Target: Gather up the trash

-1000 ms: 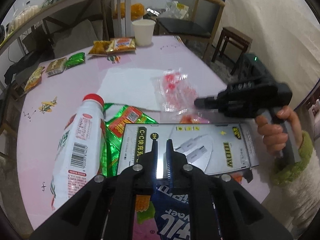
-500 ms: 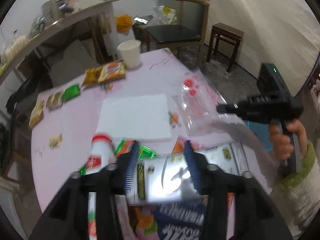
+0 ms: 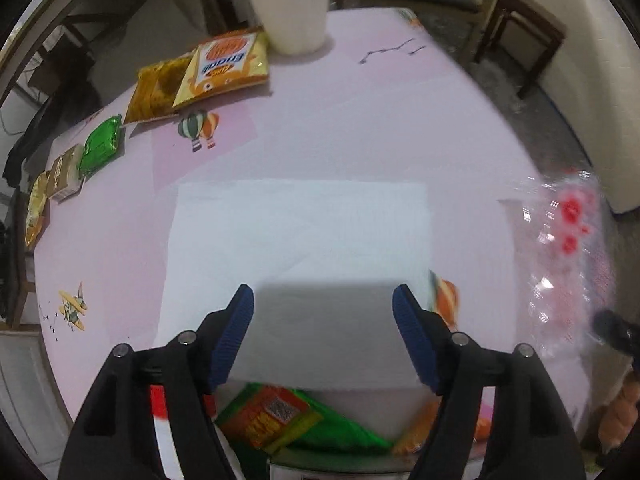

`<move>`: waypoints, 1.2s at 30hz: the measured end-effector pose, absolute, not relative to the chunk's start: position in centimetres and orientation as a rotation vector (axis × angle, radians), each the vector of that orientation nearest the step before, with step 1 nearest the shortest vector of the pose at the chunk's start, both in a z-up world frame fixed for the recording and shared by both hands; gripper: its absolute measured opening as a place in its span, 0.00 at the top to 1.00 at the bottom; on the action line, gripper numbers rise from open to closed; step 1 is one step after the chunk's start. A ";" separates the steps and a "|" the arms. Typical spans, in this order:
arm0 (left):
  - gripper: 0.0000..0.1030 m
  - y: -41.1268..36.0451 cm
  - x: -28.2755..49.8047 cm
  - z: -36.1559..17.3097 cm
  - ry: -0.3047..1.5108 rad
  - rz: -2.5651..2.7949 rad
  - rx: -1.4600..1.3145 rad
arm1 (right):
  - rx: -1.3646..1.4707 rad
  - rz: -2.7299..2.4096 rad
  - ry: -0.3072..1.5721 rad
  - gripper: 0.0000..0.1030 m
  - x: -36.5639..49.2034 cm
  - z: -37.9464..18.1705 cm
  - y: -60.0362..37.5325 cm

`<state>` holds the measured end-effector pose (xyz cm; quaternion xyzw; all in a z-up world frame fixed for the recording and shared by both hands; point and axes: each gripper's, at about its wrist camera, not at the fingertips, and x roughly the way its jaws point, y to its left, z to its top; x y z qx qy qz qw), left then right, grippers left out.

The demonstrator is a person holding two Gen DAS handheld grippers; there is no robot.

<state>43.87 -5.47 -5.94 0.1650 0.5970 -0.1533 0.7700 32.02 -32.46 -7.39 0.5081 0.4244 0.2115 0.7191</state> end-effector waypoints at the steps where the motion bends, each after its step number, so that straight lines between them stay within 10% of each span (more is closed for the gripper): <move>1: 0.29 -5.5 44.2 -6.5 1.313 -0.316 0.359 | 1.124 0.473 0.940 0.99 32.1 -7.5 -32.6; 11: 0.20 -4.0 45.6 -7.8 1.335 -0.310 0.277 | 1.139 0.483 0.946 0.99 31.9 -7.9 -33.1; 23: 0.89 -2.7 45.6 -6.4 1.294 -0.266 0.252 | 1.163 0.459 0.941 0.99 30.9 -8.3 -33.4; 36: 0.96 -4.5 40.0 3.5 1.068 -0.431 0.214 | 1.191 0.390 0.804 1.00 26.8 -3.2 -36.3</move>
